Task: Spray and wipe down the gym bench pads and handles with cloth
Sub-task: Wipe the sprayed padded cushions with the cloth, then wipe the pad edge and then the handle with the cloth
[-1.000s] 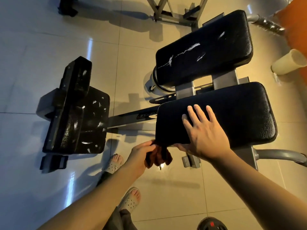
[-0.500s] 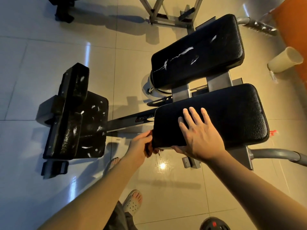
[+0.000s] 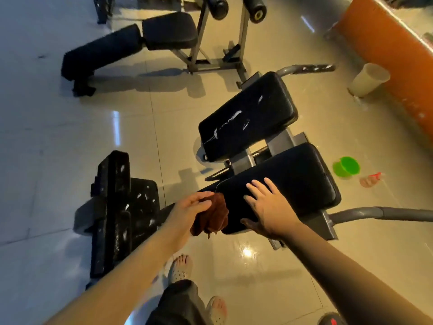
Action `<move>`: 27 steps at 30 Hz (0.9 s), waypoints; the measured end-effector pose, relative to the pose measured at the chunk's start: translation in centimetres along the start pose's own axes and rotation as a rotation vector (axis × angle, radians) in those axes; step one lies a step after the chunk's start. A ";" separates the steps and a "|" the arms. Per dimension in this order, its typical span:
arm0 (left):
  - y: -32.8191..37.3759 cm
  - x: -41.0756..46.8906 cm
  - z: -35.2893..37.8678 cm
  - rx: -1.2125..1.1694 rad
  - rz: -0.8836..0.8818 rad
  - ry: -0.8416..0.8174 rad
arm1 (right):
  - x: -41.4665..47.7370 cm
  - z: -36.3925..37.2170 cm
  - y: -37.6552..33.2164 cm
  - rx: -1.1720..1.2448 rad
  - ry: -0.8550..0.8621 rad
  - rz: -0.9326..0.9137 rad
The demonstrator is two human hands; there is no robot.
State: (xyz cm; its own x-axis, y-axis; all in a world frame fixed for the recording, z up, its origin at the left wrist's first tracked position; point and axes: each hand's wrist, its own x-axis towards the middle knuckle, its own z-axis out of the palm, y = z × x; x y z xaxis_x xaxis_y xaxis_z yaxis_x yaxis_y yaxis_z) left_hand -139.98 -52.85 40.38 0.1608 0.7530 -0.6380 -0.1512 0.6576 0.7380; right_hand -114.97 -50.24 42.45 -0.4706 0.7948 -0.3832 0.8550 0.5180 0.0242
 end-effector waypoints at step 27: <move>14.5 -1.4 38.5 0.413 0.392 0.008 | -17.1 -8.9 30.2 1.483 0.346 0.031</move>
State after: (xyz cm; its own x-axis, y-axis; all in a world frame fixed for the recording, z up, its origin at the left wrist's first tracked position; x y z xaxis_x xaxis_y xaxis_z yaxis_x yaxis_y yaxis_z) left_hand -104.82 -45.18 60.45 0.1614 0.9404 -0.2994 0.1958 0.2668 0.9437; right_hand -83.02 -45.40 57.94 -0.2950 0.9409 -0.1666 0.2063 -0.1076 -0.9726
